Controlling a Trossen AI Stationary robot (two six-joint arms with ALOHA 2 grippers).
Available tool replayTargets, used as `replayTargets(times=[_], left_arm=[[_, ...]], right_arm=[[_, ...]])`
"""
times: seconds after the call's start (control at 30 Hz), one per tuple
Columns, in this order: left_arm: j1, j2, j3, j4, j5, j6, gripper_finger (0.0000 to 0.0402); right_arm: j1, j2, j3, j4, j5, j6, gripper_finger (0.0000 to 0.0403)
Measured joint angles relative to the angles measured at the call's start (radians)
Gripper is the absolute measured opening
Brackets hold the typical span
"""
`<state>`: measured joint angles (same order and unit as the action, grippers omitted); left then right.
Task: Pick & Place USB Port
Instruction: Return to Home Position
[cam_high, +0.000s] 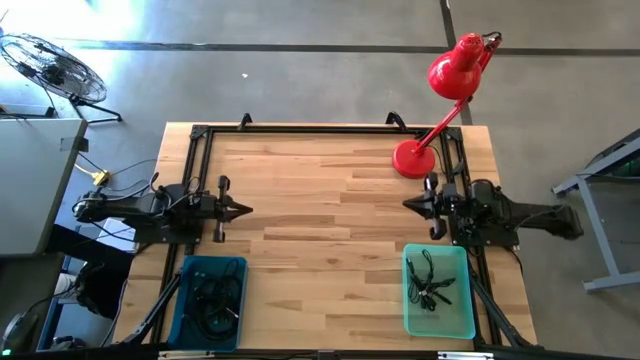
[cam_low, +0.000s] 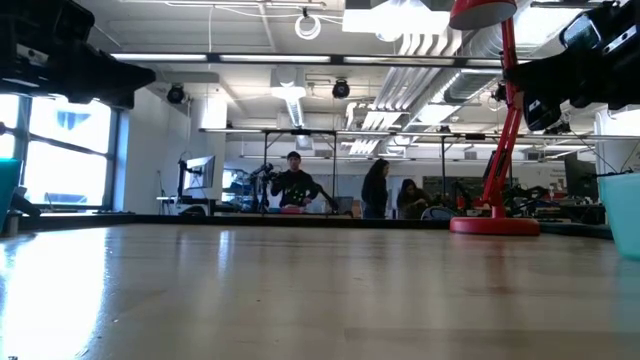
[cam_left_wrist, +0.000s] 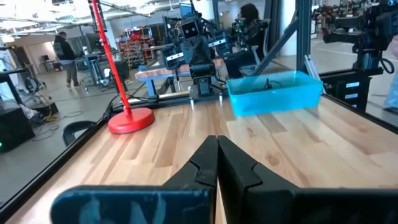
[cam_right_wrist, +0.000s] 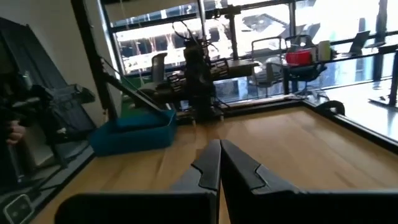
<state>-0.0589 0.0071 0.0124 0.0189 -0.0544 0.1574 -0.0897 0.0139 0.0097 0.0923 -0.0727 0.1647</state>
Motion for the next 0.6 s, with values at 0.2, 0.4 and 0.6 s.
replayTargets(times=[0.2,0.4,0.6], left_arm=[[0.0,0.0,-0.001,0.0,0.001,-0.005,0.0],[0.0,0.005,-0.001,0.0,0.013,-0.008,0.0],[0.0,0.005,-0.001,0.0,-0.001,-0.008,0.0]], right_arm=[[-0.022,0.0,0.0,-0.029,-0.045,0.019,0.0],[-0.022,0.002,0.0,-0.051,-0.037,0.033,0.0],[-0.022,0.003,0.0,-0.061,0.001,0.031,0.0]])
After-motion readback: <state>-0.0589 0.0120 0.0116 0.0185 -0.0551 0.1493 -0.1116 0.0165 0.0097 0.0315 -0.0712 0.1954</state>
